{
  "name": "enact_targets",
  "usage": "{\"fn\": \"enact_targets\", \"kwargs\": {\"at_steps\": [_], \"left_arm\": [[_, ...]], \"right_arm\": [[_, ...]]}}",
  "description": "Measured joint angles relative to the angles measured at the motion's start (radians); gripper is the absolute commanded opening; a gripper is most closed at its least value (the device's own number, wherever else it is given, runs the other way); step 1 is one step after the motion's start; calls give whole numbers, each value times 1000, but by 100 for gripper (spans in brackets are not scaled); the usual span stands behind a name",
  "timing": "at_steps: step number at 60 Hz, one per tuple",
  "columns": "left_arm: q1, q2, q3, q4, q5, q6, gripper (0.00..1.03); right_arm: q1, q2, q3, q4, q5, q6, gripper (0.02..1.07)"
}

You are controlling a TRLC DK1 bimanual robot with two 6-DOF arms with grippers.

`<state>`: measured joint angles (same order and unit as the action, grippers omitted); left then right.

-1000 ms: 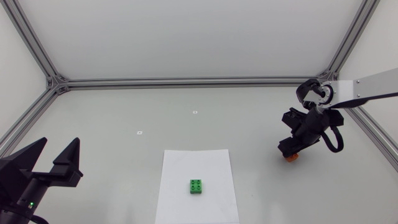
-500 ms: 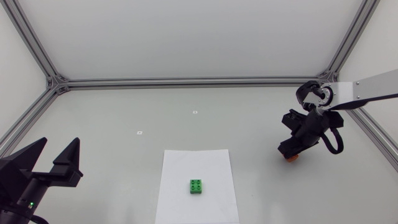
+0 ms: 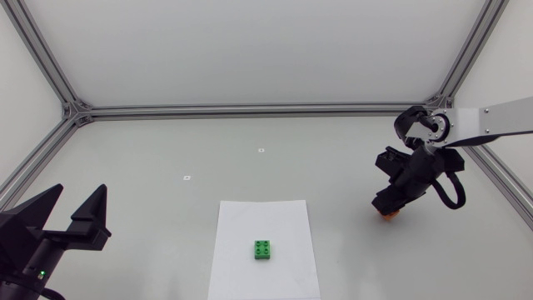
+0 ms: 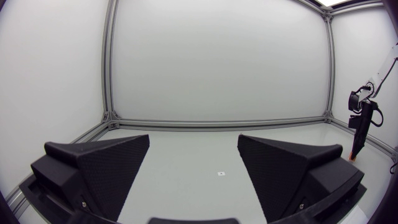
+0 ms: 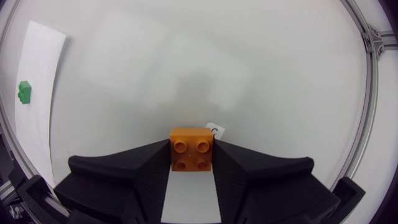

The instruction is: Pick up the orange 2x2 brick with the right arm and stack it on top of the green 2x2 brick in the center

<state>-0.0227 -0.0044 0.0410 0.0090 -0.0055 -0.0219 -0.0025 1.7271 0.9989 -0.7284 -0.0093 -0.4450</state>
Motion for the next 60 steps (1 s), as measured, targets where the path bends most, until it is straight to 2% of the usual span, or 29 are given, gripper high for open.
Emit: {"fn": "enact_targets", "kwargs": {"at_steps": [17, 33, 60], "left_arm": [[0, 0, 0, 0, 0, 0, 99], [0, 0, 0, 0, 0, 0, 99], [0, 0, 0, 0, 0, 0, 99]], "right_arm": [[143, -148, -4, -94, 14, -12, 8], [396, -256, -66, -118, 14, -59, 8], [687, -231, -78, -83, -11, -144, 8]]}}
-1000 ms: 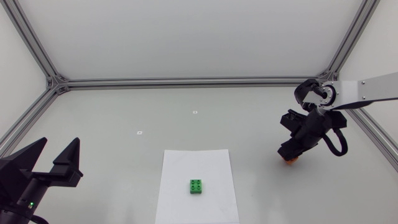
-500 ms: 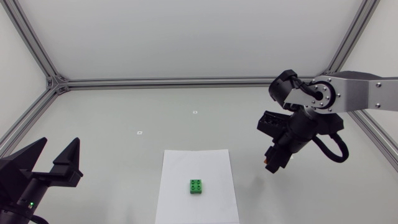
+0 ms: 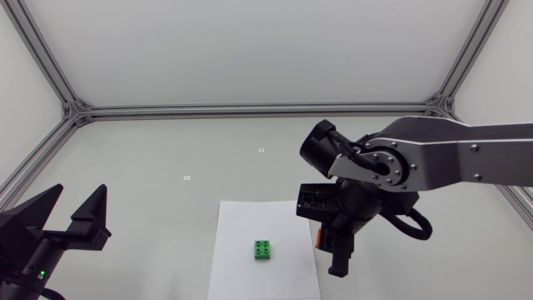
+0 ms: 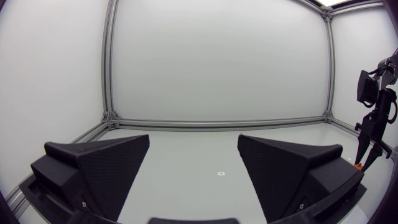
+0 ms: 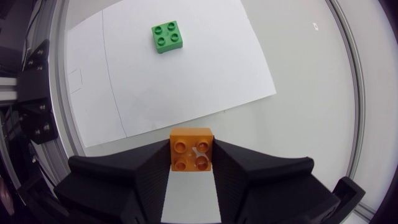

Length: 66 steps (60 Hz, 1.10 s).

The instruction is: Pick up the orange 2x2 brick with the right arm and stack it on top of the green 2x2 brick in the center

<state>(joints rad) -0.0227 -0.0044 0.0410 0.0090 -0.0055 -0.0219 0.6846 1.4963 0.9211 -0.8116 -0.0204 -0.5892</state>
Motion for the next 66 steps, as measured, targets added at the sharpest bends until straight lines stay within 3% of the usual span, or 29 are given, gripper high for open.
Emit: {"fn": "enact_targets", "kwargs": {"at_steps": [18, 41, 66], "left_arm": [[0, 0, 0, 0, 0, 0, 99], [0, 0, 0, 0, 0, 0, 99], [0, 0, 0, 0, 0, 0, 99]], "right_arm": [[127, 119, 71, 17, -6, -45, 8], [168, 275, 264, 26, -13, -71, 8], [213, 374, 363, -1, -28, -71, 8]]}}
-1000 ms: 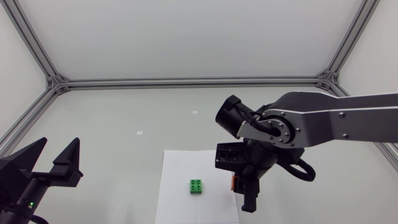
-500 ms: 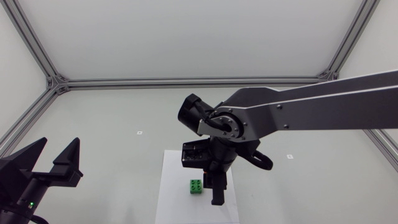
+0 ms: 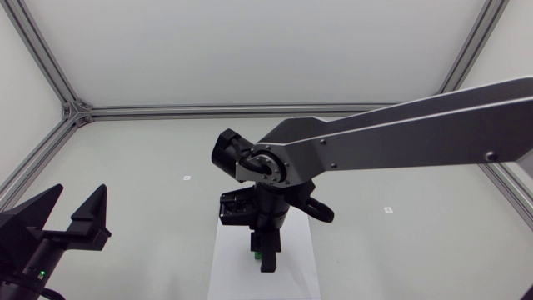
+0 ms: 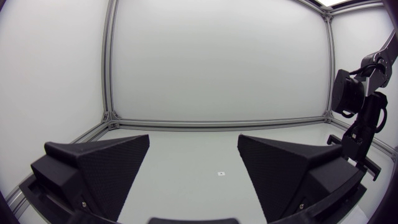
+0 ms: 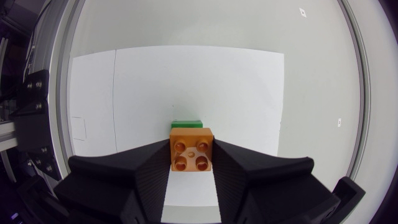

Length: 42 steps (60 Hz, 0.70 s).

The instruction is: Pick up the orange 2x2 brick with the right arm and stack it on top of the green 2x2 brick in the center

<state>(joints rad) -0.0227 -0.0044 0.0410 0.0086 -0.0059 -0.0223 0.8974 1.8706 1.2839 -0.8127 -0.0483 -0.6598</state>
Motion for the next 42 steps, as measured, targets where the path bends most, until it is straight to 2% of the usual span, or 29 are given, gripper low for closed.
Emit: {"fn": "enact_targets", "kwargs": {"at_steps": [42], "left_arm": [[0, 0, 0, 0, 0, 0, 99]], "right_arm": [[5, 55, 18, -11, 1, 5, 8]]}}
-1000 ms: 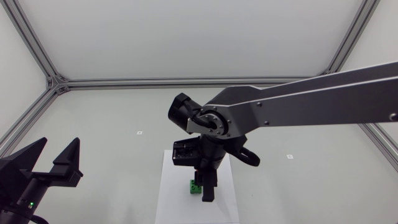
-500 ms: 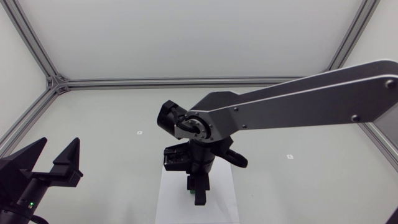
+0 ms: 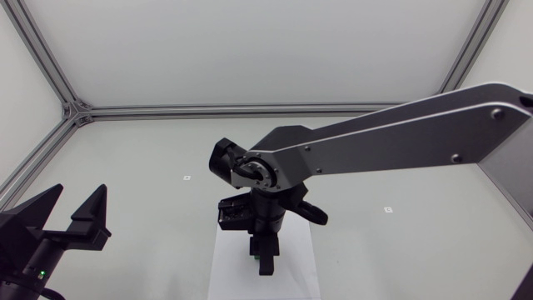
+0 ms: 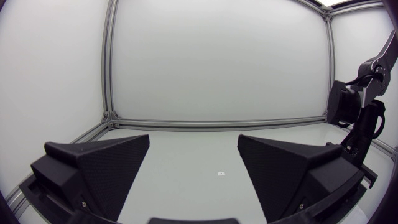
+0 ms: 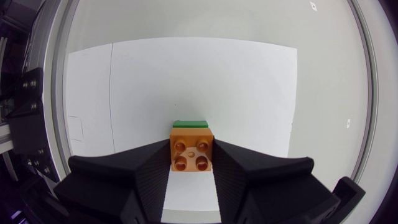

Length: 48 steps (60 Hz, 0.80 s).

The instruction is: Pick up the orange 2x2 brick with the right arm and stack it on top of the green 2x2 brick in the center

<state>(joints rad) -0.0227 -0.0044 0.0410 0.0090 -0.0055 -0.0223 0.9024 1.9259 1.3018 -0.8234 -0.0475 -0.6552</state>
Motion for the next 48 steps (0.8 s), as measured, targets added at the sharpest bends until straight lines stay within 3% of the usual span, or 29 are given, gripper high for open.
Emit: {"fn": "enact_targets", "kwargs": {"at_steps": [48], "left_arm": [[0, 0, 0, 0, 0, 0, 99]], "right_arm": [[5, 55, 58, -55, 25, 23, 8]]}}
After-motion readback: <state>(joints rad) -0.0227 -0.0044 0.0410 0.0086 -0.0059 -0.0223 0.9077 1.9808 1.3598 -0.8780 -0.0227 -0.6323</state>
